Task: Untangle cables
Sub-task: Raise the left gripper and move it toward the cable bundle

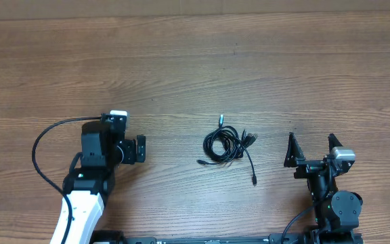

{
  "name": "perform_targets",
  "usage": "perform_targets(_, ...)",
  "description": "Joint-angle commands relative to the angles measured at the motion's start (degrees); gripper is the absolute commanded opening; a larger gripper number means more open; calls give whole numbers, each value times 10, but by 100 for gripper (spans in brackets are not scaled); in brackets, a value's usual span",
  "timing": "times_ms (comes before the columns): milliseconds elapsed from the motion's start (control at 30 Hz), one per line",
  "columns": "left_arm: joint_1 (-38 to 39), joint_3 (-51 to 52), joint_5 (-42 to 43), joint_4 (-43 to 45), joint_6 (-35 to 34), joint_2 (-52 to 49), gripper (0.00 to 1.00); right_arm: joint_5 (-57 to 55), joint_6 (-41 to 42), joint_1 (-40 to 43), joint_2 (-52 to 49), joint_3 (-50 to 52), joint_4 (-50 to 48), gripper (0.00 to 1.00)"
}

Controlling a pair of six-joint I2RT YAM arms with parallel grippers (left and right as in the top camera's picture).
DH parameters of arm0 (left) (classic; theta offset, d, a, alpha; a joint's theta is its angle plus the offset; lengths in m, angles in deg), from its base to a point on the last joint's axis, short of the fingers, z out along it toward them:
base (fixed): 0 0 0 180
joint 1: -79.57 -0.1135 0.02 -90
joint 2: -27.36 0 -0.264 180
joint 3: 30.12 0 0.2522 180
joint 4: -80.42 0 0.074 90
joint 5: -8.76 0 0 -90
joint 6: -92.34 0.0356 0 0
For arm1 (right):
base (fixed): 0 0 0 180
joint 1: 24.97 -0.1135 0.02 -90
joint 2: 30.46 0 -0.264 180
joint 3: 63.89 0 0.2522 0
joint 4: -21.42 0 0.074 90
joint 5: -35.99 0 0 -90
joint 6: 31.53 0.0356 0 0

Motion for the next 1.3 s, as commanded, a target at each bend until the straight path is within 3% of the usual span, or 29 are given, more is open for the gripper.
perform_targets(0, -3, -28, 9, -9, 9, -22, 99, -7, 2, -3, 6, 6, -4, 100)
perform_targets(567, -3, -68, 19, -38, 9, -96, 100, -7, 2, -3, 6, 6, -4, 100)
perform_targets(1267, -3, -79, 37, -56, 9, -106, 99, -7, 2, -3, 6, 6, -4, 100)
